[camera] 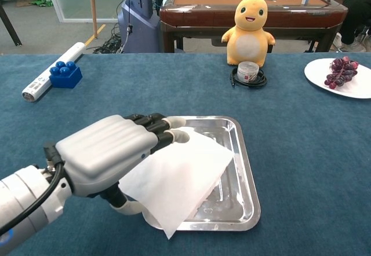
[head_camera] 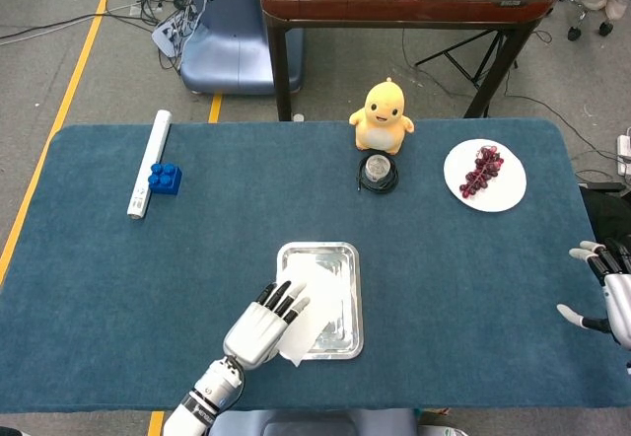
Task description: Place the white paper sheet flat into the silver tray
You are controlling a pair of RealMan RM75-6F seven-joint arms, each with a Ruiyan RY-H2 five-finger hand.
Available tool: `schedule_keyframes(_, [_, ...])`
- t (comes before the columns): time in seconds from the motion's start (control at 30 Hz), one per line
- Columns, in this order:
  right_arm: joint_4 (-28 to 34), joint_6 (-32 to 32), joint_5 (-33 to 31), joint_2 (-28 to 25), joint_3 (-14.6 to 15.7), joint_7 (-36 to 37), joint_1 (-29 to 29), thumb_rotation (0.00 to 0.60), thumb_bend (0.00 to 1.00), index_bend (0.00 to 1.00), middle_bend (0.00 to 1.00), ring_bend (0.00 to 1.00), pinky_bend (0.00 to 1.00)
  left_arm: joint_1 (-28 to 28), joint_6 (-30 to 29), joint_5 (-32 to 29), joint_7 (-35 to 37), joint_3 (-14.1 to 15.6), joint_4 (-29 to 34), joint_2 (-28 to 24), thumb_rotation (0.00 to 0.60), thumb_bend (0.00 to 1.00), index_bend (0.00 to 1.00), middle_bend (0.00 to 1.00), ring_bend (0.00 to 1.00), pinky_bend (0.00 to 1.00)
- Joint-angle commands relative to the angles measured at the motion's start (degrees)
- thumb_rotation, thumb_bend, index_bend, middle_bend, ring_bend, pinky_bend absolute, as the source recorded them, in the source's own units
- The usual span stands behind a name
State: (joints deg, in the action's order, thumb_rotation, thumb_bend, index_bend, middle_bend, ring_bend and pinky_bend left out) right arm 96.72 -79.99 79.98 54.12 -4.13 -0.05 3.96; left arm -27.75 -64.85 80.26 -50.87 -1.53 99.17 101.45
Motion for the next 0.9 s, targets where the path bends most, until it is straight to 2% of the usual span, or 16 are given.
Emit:
schedule_keyframes(0.03, [0.0,0.1,0.0,0.0,0.0,0.0,0.0,0.6,0.03,0.26,0.21,0.08,0.3,-0.5,0.4,-0.1,0.4,-0.2,-0.4,0.1,0.6,0.1,0.12,0.02,0.0,0.11])
schedule_keyframes(0.9, [-0.3,1.0,-0.2,0.1,0.1,0.4,0.5,0.6,0.03,0.26,0.21,0.08,0.3,-4.1,1.3,-1.8,-0.8,-1.3,-1.8,4.9,0.6,0.09,0.12,0.02,0.0,0.11])
